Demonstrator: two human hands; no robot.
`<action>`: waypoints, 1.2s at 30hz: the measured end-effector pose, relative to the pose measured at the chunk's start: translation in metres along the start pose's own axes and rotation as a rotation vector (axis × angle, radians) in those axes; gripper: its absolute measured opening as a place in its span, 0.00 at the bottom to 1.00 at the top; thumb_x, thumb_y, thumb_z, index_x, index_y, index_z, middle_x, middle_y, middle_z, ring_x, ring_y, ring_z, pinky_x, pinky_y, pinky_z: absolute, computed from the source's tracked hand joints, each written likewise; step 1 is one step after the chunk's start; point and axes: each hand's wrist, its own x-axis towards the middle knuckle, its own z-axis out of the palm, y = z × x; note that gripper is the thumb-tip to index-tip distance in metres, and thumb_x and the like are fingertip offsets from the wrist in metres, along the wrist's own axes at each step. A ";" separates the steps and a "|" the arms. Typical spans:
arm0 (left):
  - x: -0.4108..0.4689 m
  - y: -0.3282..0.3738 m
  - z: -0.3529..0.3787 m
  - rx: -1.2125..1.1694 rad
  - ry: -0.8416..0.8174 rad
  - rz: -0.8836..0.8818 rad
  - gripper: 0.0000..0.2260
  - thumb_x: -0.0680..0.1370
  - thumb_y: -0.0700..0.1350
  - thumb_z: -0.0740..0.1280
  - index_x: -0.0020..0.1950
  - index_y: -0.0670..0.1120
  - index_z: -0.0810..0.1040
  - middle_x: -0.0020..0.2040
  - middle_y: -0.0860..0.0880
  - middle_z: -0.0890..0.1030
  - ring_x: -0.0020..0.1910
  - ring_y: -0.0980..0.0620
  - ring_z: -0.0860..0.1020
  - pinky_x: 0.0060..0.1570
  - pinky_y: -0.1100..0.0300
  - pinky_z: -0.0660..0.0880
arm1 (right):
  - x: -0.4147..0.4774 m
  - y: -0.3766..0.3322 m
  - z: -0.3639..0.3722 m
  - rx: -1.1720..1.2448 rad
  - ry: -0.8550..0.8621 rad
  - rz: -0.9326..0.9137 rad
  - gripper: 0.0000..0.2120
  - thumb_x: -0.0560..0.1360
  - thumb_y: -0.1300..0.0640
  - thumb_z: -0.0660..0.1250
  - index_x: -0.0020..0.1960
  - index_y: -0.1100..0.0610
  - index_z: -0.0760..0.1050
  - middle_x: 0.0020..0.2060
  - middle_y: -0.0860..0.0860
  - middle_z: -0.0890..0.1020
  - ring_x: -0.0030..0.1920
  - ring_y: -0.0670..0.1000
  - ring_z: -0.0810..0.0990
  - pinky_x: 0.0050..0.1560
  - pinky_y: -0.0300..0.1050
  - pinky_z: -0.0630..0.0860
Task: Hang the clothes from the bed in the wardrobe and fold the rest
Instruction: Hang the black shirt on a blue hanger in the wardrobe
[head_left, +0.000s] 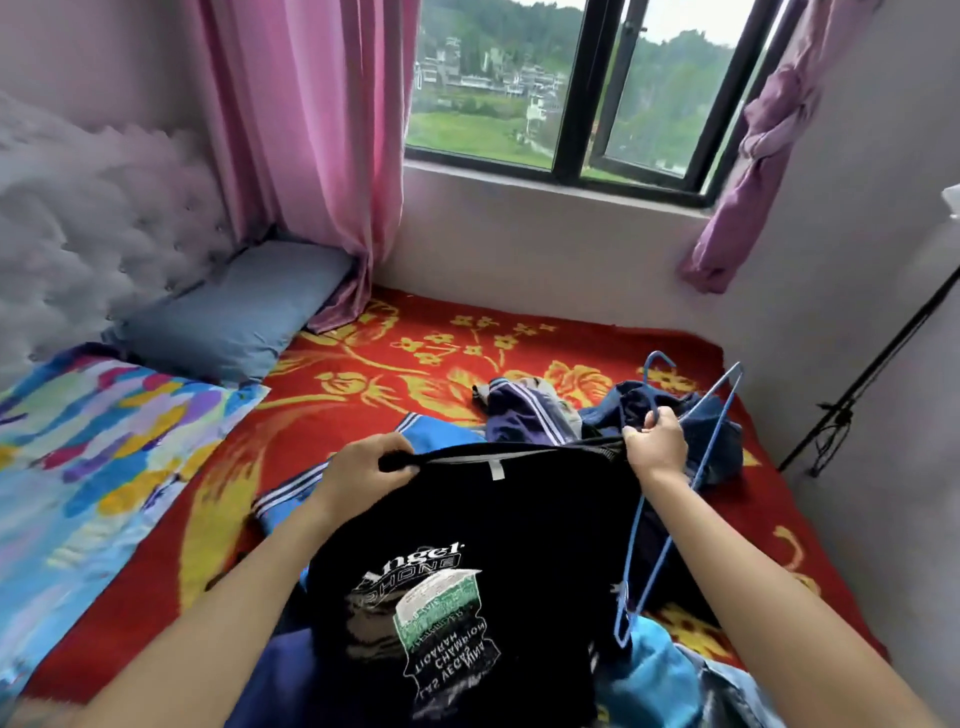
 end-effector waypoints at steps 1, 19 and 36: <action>-0.001 0.000 0.003 -0.100 -0.008 -0.020 0.03 0.74 0.43 0.70 0.41 0.46 0.78 0.34 0.54 0.77 0.36 0.56 0.76 0.41 0.58 0.70 | -0.001 0.005 0.000 -0.029 -0.030 0.015 0.18 0.71 0.66 0.65 0.34 0.54 0.56 0.31 0.54 0.70 0.38 0.56 0.71 0.41 0.46 0.63; 0.017 0.013 0.022 -0.575 0.004 -0.148 0.07 0.78 0.37 0.64 0.41 0.40 0.76 0.25 0.56 0.73 0.23 0.63 0.70 0.27 0.73 0.66 | 0.008 0.055 -0.016 -0.123 -0.471 0.080 0.17 0.70 0.68 0.67 0.34 0.55 0.61 0.24 0.51 0.65 0.22 0.48 0.62 0.18 0.35 0.60; 0.009 0.005 0.052 -0.389 -0.039 -0.189 0.07 0.78 0.39 0.64 0.41 0.40 0.77 0.33 0.46 0.73 0.33 0.51 0.70 0.35 0.62 0.66 | -0.032 0.033 -0.038 -0.137 -0.447 -0.367 0.10 0.75 0.59 0.68 0.34 0.55 0.76 0.21 0.48 0.75 0.26 0.47 0.72 0.35 0.34 0.68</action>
